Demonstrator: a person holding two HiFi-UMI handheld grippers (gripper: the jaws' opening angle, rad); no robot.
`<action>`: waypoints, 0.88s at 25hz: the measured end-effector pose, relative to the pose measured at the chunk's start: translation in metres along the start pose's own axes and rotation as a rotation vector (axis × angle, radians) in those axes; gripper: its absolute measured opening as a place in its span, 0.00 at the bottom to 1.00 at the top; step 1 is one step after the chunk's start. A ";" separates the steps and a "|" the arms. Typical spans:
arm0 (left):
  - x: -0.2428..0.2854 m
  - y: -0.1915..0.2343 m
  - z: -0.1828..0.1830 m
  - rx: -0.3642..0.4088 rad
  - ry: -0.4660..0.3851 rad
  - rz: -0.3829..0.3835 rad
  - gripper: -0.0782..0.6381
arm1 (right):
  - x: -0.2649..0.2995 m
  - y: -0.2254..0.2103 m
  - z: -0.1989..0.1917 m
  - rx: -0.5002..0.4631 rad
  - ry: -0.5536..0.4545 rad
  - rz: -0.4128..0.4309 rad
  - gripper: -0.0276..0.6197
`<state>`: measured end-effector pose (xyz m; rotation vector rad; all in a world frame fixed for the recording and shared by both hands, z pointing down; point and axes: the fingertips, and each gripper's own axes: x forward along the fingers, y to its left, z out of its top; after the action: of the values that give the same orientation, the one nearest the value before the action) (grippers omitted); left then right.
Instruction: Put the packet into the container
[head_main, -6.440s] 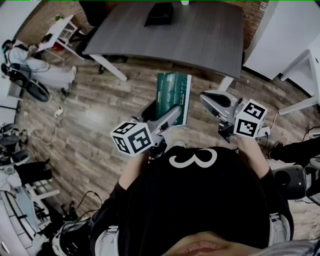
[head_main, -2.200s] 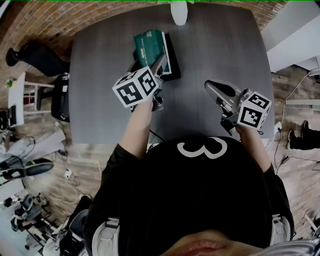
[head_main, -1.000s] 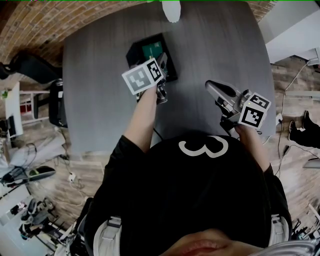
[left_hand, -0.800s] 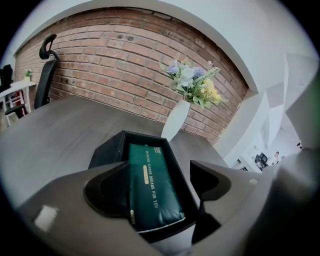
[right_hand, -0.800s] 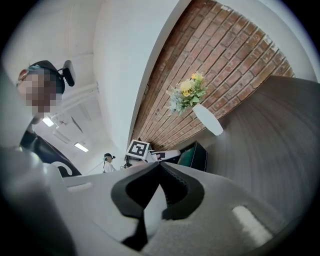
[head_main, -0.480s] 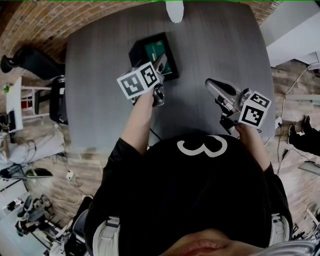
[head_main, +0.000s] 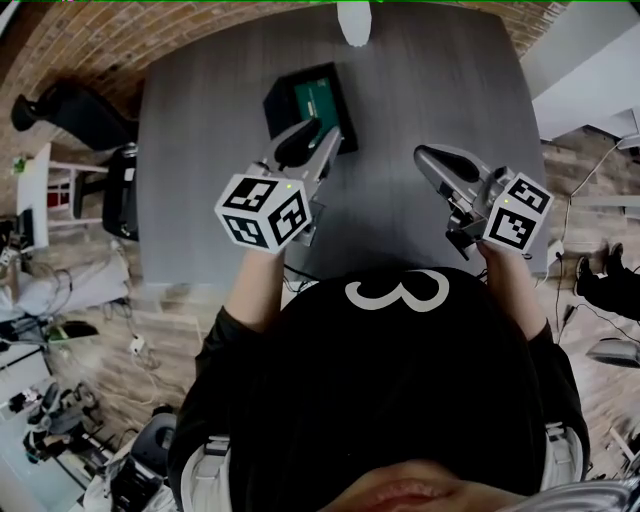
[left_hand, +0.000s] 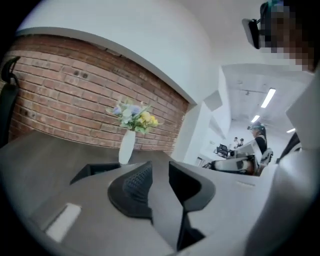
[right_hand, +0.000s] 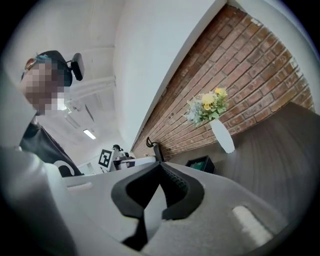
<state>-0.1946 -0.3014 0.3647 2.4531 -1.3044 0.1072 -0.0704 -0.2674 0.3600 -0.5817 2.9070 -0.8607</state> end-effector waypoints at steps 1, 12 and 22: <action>-0.005 -0.011 0.000 -0.017 0.001 -0.039 0.22 | 0.000 0.004 0.003 -0.020 0.002 0.005 0.05; -0.044 -0.082 -0.001 -0.115 0.005 -0.236 0.12 | 0.008 0.043 -0.001 -0.114 0.031 0.083 0.05; -0.050 -0.094 0.000 -0.083 -0.011 -0.213 0.12 | 0.001 0.063 0.002 -0.196 0.042 0.073 0.04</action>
<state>-0.1462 -0.2138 0.3269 2.5060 -1.0224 -0.0147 -0.0928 -0.2200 0.3251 -0.4706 3.0512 -0.5915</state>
